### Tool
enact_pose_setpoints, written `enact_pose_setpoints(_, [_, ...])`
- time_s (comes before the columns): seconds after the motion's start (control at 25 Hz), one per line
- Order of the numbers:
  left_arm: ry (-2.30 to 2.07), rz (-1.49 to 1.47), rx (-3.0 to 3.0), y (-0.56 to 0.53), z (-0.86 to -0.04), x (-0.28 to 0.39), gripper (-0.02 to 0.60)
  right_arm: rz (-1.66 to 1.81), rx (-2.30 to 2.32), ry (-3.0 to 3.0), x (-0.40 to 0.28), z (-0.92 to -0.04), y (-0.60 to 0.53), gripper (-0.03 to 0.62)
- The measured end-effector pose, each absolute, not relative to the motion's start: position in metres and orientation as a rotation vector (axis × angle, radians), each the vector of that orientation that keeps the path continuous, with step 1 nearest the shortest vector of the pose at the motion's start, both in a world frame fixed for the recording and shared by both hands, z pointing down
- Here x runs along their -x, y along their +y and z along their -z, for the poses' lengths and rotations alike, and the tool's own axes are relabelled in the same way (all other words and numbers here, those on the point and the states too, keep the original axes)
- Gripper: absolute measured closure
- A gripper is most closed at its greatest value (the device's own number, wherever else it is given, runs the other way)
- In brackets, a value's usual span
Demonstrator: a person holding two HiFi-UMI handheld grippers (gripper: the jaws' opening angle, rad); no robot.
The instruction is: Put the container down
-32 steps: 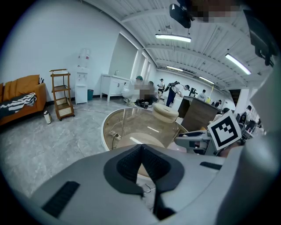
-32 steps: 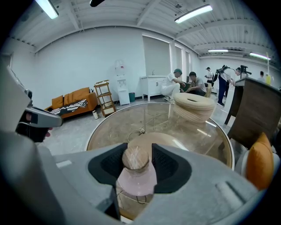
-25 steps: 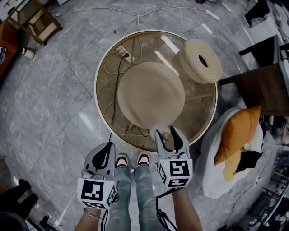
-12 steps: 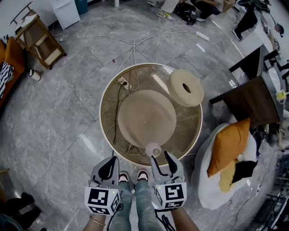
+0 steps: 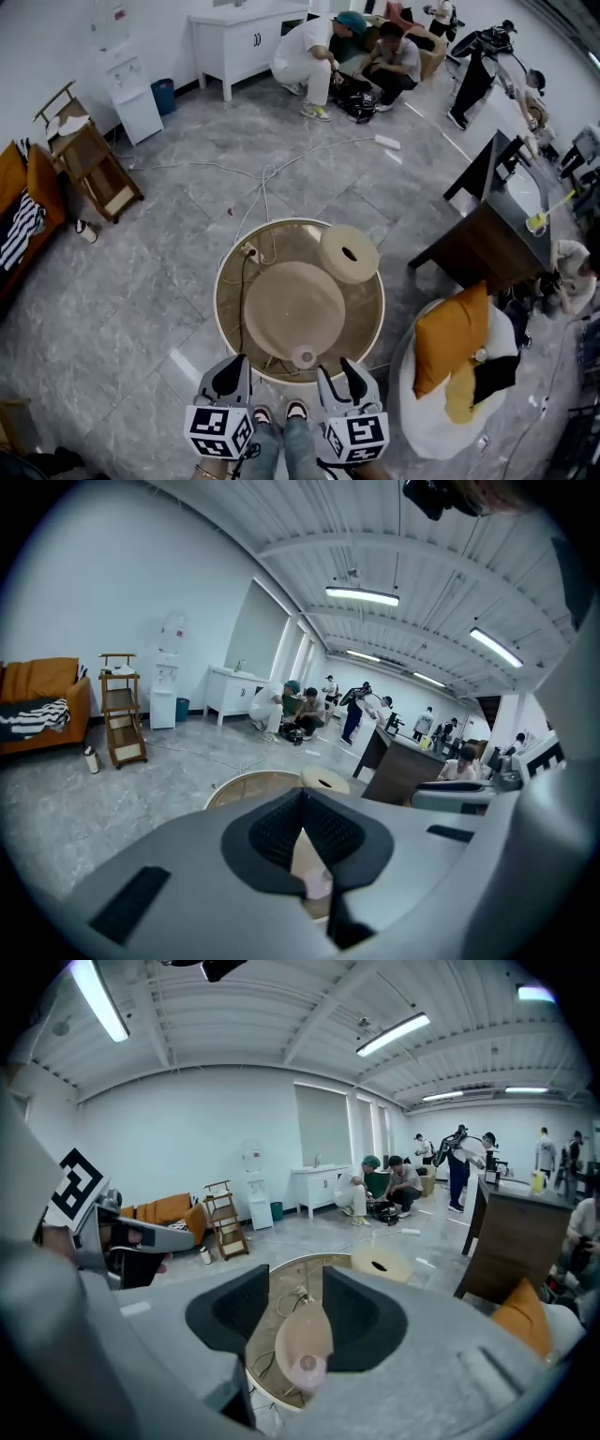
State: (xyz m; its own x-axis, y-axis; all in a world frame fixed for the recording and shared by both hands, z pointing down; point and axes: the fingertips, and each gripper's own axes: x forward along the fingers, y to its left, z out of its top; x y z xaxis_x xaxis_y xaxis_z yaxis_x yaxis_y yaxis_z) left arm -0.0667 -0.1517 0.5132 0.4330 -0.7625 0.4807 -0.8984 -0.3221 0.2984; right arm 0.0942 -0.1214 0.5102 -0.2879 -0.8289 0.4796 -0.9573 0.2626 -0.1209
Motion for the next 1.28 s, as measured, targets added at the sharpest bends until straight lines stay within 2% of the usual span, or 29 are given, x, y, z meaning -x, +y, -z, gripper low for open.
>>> enact_pose_setpoints(0.12, [-1.418, -0.317, -2.19, -0.153, -0.477, 0.065, 0.585, -0.559, -1.717, -2.192, -0.117, -0.474, -0.116, 0.429])
enact_pose_setpoints(0.48, [-1.482, -0.193, -2.282, -0.153, -0.374, 0.061, 0.585, -0.476, -2.013, -2.079, -0.192, -0.37, -0.097, 0.581])
enact_pose_setpoints(0.84, [-1.513, -0.091, -2.398, -0.162, -0.299, 0.05, 0.586, -0.381, -2.131, -2.045, -0.238, -0.305, -0.088, 0.588])
enact_pose_setpoints(1.28, [-1.528, -0.011, -2.432, -0.172, -0.278, 0.048, 0.586, -0.349, -2.19, -2.028, -0.256, -0.286, -0.086, 0.588])
